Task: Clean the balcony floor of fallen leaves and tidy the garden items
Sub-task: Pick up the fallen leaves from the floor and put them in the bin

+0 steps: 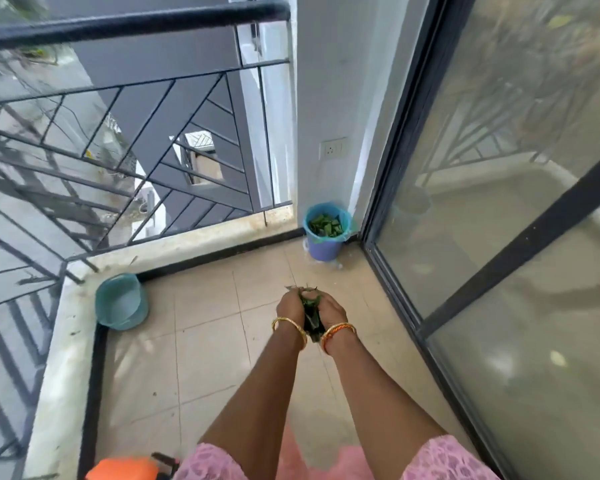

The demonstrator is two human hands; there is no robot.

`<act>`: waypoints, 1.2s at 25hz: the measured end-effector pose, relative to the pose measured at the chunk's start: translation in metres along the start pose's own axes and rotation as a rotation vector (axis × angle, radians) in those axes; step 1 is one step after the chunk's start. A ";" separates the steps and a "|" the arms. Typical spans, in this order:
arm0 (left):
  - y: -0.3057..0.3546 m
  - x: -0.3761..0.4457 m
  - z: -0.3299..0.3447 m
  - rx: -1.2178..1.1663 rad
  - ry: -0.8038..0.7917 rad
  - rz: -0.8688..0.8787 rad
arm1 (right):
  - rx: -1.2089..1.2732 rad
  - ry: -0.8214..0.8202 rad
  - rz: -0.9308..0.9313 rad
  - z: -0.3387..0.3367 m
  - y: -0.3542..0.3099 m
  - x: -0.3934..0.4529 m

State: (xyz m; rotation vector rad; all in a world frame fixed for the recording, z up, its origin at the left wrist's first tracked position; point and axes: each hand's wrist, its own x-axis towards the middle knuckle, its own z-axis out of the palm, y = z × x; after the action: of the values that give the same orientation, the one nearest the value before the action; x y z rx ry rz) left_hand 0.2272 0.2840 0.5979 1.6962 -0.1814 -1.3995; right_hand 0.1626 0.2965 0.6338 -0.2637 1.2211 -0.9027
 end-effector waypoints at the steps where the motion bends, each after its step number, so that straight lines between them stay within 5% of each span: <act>1: 0.008 0.037 0.010 -0.014 -0.009 -0.031 | 0.032 0.023 0.005 0.011 -0.010 0.021; 7: 0.143 0.090 0.063 0.061 -0.074 -0.034 | 0.219 0.166 -0.030 0.075 -0.081 0.135; 16: 0.214 0.249 0.189 0.274 -0.212 -0.120 | 0.484 0.331 0.052 0.088 -0.166 0.320; 23: 0.210 0.449 0.282 0.321 -0.255 -0.378 | 0.414 0.414 0.161 0.072 -0.209 0.526; 30: 0.152 0.637 0.336 0.519 -0.357 -0.528 | 0.339 0.556 0.164 0.018 -0.181 0.710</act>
State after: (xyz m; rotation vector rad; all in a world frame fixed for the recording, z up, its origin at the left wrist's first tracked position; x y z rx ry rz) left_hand 0.2279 -0.3740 0.2676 1.9817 -0.3350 -2.1963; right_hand 0.1377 -0.3335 0.2600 0.3801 1.5395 -1.0562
